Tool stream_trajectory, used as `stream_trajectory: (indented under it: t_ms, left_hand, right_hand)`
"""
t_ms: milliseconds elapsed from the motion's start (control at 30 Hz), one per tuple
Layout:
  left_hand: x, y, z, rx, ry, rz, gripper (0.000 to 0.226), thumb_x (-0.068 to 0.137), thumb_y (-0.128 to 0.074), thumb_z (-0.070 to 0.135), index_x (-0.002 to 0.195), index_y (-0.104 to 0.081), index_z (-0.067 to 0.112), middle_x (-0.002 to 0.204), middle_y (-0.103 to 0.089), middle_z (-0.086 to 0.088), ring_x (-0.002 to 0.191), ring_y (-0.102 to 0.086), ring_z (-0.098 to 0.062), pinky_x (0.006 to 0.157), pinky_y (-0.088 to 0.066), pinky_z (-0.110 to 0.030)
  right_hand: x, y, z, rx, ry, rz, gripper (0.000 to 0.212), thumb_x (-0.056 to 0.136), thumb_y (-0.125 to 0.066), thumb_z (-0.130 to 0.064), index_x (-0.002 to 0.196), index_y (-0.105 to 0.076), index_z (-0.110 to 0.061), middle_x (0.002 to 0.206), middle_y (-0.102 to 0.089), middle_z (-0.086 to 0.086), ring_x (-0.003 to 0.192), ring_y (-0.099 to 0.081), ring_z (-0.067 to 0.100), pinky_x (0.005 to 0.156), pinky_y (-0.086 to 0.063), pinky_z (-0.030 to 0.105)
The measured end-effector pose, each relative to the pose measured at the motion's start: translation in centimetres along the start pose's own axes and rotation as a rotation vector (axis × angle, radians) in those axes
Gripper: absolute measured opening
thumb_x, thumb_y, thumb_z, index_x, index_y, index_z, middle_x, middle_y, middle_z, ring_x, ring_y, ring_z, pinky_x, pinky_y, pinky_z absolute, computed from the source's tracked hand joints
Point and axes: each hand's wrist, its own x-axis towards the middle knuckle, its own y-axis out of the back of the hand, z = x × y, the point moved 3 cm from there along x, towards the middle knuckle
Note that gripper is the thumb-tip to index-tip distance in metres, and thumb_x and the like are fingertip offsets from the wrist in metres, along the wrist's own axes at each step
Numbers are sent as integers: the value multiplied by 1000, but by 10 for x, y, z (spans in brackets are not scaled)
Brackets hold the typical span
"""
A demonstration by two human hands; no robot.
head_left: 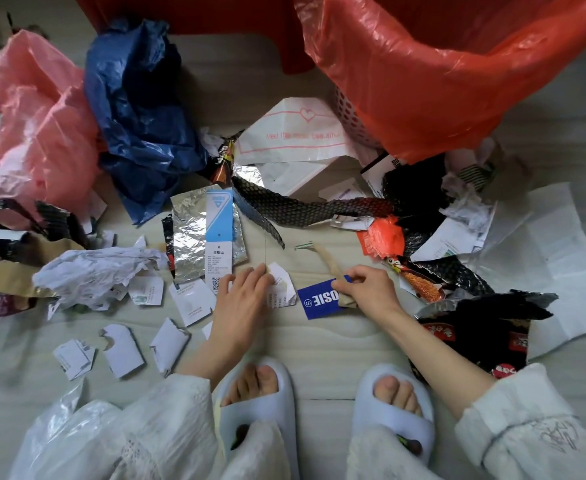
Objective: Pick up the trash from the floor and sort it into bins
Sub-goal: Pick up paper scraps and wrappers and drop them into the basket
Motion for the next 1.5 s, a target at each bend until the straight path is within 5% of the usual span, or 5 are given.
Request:
stream_trajectory:
  t_ms: [433,733,1000,1200,1500]
  left_hand:
    - [5,18,2,-119,-6,83,24,61,-60,1,81,-70,10,69,-69,-4,63,-62,-26,65,-38,-29]
    - [48,143,27,-221,-147,490,36,75,-44,6,106,-63,3,92,-68,-11,85,-52,-23,74,-38,-32]
    - [142,270,90,-141,-191,759,43,71,-43,7,111,-60,10,97,-57,-10,88,-42,-22,73,-30,-33]
    - [206,274,114,65,-166,615,33,81,-43,24,106,-62,14,92,-59,-7,85,-56,-30,73,-34,-40]
    - [179,243,119,-6,-214,477,57,74,-62,3,130,-49,9,121,-55,-14,105,-50,-35,80,-39,-45]
  right_hand:
    - [-22,6,-9,142,94,23,20,86,-63,-15,68,-62,-8,66,-62,1,67,-55,12,58,-40,21]
    - [-61,92,-106,285,435,207,22,90,-59,-19,76,-62,-3,75,-67,16,69,-59,22,62,-49,45]
    - [-60,196,-193,683,562,464,17,89,-58,-14,75,-54,-7,65,-45,9,59,-40,15,49,-33,25]
    - [-35,217,-210,729,395,415,26,92,-57,-13,67,-54,-6,62,-52,3,46,-50,5,41,-45,17]
    - [-52,205,-180,751,300,372,18,96,-50,-15,105,-62,-5,92,-63,10,76,-65,16,75,-57,30]
